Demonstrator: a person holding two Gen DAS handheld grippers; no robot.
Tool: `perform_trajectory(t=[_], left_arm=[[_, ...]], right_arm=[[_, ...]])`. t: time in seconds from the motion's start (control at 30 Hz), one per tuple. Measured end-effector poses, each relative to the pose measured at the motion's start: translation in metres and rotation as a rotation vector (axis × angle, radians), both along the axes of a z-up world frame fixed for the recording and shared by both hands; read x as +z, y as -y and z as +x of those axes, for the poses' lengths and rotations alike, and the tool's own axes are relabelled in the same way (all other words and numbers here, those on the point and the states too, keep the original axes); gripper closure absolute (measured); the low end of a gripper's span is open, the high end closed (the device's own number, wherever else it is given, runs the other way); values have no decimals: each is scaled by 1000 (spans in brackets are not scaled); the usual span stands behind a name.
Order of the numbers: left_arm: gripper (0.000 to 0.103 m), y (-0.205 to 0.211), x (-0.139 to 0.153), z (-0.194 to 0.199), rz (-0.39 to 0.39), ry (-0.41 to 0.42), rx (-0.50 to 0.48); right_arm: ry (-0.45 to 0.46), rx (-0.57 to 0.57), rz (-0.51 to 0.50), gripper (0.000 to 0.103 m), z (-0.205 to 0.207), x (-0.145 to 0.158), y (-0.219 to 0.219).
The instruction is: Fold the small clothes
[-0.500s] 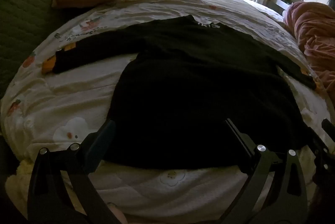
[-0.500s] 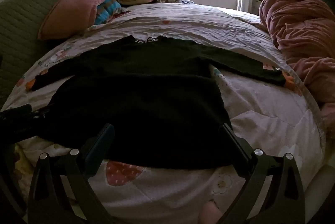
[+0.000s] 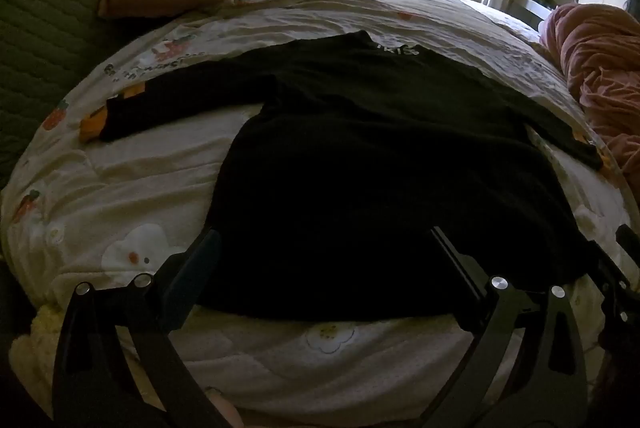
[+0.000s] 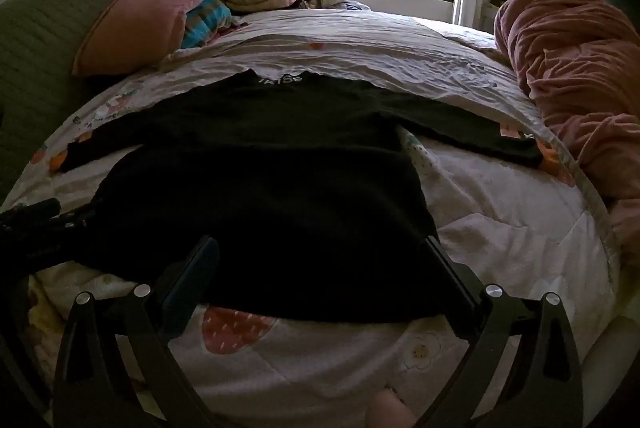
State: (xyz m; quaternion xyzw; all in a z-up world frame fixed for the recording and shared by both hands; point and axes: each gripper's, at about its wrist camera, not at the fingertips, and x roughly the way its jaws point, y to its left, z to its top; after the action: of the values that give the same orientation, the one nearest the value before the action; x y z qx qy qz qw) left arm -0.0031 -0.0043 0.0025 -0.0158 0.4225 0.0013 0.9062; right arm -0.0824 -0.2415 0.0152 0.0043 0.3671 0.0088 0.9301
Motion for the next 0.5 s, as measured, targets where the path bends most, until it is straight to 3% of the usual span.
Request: perform_trajectory(t=[0.5], left_arm=[[9,-8,1,0,-11,7,-1]], right_arm=[[5,-1,-7,4,1,1,-4]])
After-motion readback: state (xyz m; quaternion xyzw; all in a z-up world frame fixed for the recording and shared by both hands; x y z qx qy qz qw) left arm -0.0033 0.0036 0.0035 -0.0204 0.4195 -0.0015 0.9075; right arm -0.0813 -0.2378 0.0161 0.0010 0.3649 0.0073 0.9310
